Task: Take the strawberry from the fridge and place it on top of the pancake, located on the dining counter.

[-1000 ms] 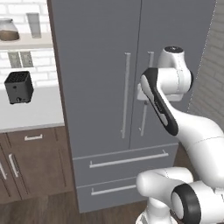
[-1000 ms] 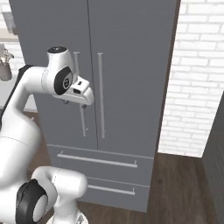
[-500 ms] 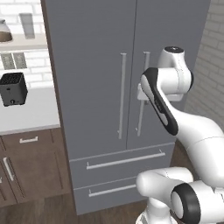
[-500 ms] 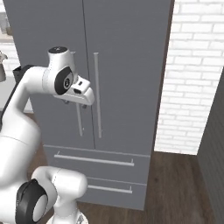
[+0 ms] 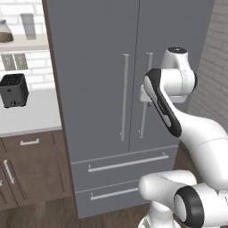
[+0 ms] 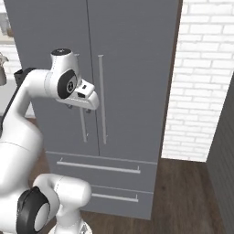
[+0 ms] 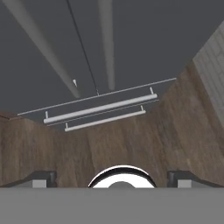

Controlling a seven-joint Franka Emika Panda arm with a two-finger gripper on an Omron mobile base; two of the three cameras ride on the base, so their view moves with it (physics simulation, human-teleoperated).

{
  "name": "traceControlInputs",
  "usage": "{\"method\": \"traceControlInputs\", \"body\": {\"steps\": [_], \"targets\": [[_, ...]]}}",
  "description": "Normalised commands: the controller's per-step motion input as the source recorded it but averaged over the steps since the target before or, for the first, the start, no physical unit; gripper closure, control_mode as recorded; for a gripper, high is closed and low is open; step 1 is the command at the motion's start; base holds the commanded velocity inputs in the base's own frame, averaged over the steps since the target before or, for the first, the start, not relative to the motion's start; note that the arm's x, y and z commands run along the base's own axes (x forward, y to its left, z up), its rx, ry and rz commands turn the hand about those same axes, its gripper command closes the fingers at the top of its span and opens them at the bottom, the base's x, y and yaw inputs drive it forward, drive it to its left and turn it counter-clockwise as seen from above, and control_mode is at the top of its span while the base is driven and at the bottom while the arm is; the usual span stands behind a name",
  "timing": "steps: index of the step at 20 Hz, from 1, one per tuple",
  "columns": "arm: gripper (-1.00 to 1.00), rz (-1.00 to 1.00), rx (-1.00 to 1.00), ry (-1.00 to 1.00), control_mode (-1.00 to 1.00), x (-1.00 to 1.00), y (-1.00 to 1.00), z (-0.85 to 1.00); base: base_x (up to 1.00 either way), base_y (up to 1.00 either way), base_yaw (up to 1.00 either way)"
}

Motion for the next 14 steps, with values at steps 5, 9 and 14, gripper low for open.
{"method": "traceControlInputs", "body": {"steps": [5,9,14], "targets": [[-1.0,0.04,0.0,-0.07,-1.0,0.31,-0.04,-0.11,0.0,0.0,0.0],[-1.0,0.19,0.01,-0.02,-1.0,0.88,-0.11,-0.14,0.0,0.0,0.0],[-1.0,0.11,-0.12,-0.12,-1.0,0.81,-0.1,-0.32,0.0,0.0,0.0]]}}
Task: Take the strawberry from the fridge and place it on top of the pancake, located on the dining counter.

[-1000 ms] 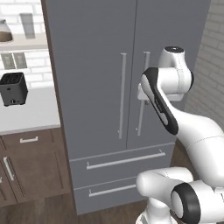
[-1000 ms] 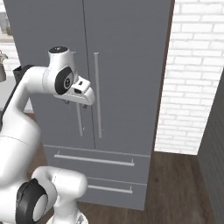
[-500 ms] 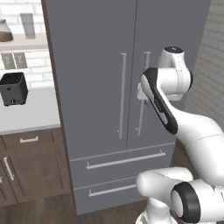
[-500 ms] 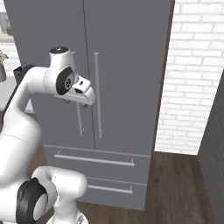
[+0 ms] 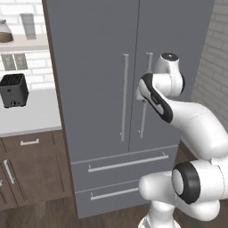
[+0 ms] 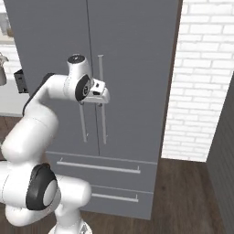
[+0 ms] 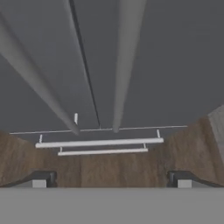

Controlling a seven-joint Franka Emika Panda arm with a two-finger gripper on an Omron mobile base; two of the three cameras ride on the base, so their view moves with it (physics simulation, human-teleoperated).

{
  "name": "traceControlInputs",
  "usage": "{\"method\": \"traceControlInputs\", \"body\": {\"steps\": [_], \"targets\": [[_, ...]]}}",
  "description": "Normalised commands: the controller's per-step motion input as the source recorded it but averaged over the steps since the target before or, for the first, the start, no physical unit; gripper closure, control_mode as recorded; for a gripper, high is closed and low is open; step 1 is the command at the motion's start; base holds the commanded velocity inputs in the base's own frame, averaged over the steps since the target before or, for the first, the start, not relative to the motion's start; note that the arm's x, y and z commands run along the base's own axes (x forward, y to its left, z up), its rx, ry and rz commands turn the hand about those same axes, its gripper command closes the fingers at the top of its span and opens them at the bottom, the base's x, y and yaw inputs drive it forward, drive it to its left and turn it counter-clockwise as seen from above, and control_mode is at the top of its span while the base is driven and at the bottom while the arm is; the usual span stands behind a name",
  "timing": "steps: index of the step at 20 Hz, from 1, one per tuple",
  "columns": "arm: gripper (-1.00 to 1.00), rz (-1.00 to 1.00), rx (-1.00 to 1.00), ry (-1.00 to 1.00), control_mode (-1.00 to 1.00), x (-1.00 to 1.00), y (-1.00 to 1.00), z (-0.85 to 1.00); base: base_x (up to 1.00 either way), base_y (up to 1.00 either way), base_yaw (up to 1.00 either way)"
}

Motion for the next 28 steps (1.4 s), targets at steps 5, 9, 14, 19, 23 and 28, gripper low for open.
{"method": "traceControlInputs", "body": {"steps": [5,9,14,19,23,28], "targets": [[-1.0,0.0,-0.05,-0.19,-1.0,1.0,-0.04,-0.27,0.0,0.0,0.0],[-1.0,0.0,0.03,-0.14,-1.0,0.66,-0.21,-0.02,0.0,0.0,0.0],[-1.0,0.02,0.03,-0.04,-1.0,0.38,-0.11,0.0,0.0,0.0,0.0],[-1.0,0.01,0.02,0.0,-1.0,0.54,-0.02,0.0,0.0,0.0,0.0],[-1.0,0.06,0.0,-0.17,-1.0,0.4,-0.04,-0.19,0.0,0.0,0.0],[-1.0,0.1,0.0,-0.43,-1.0,0.1,-0.04,-0.23,0.0,0.0,0.0]]}}
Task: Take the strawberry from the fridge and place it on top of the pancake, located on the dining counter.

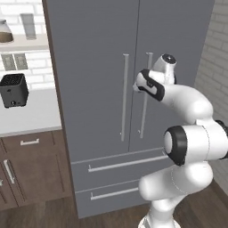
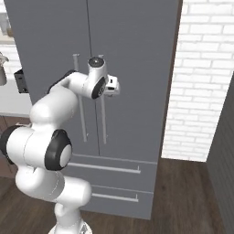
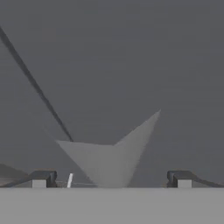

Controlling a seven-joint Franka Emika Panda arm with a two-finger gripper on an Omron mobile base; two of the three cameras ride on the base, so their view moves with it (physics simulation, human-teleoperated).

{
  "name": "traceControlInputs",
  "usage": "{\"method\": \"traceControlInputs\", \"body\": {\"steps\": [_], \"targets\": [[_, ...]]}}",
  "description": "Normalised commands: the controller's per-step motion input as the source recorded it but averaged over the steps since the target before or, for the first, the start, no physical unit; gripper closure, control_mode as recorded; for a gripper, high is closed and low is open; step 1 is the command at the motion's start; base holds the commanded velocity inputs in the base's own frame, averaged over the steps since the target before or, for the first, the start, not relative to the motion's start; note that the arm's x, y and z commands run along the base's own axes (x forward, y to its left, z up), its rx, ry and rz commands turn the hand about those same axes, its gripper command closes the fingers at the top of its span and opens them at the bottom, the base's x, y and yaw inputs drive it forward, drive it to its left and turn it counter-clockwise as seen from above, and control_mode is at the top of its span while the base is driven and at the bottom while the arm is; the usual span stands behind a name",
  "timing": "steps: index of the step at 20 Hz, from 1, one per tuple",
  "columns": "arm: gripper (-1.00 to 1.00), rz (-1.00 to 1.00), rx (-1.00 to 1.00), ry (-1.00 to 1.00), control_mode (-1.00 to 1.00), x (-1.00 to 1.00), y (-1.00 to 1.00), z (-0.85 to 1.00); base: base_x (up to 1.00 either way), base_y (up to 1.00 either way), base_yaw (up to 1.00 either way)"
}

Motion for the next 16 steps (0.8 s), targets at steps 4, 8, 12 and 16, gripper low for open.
{"method": "traceControlInputs", "body": {"steps": [4,8,12,16], "targets": [[-1.0,0.07,0.0,-0.43,-1.0,-0.03,0.0,-0.01,0.0,0.0,0.0],[-1.0,0.07,0.0,-0.4,-1.0,0.0,0.06,0.0,0.0,0.0,0.0],[-1.0,0.01,0.0,-0.21,-1.0,0.22,0.01,0.0,0.0,0.0,0.0],[-1.0,0.0,0.0,-0.05,-1.0,0.47,0.0,0.0,0.0,0.0,0.0]]}}
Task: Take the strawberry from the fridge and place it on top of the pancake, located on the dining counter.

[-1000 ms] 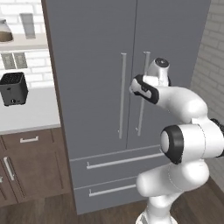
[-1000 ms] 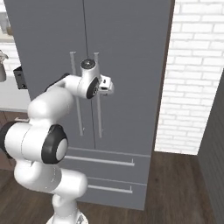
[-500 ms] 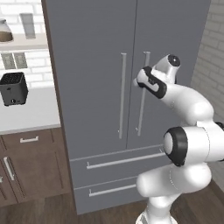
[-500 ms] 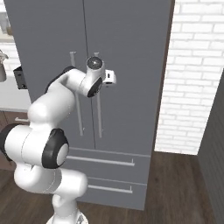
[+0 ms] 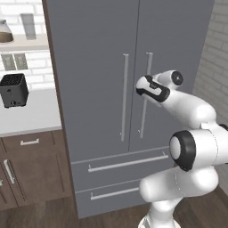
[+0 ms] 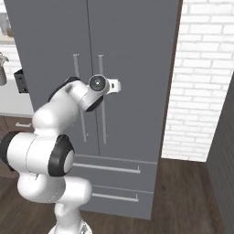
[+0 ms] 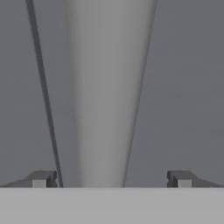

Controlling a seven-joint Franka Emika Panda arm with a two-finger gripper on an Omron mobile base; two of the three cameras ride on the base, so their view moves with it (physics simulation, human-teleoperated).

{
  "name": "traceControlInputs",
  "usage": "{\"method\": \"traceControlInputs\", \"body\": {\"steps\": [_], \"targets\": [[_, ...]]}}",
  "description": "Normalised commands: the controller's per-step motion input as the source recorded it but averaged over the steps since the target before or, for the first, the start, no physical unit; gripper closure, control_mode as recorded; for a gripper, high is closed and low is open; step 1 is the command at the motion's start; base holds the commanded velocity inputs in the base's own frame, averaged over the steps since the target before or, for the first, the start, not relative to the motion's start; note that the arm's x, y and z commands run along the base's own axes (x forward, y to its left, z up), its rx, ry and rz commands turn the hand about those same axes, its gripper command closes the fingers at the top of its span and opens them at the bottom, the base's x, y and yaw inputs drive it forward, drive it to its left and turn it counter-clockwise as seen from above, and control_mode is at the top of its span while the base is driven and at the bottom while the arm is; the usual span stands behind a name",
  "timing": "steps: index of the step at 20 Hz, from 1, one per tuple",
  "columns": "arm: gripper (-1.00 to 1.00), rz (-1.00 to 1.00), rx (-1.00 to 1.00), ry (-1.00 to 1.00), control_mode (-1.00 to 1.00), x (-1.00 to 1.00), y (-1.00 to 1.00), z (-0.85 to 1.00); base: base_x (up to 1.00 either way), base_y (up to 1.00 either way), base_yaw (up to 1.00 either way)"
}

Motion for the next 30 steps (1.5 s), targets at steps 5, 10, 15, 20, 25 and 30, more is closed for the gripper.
{"method": "traceControlInputs", "body": {"steps": [5,10,15,20,25,30], "targets": [[1.0,0.0,0.0,-0.02,-1.0,0.24,0.0,0.0,0.0,0.0,0.0],[1.0,-0.02,0.0,0.04,-1.0,-0.08,-0.11,0.0,0.0,0.0,0.0],[1.0,-0.06,0.0,0.07,-1.0,-0.79,-0.56,0.0,0.0,0.0,0.0],[1.0,-0.02,0.02,0.12,-1.0,-0.99,-0.95,0.0,0.0,0.0,0.0],[1.0,0.0,0.12,0.26,-1.0,-0.76,-1.0,0.0,0.0,0.0,0.0],[1.0,-0.01,0.13,0.14,-1.0,-0.72,-1.0,-0.06,0.0,0.0,0.0]]}}
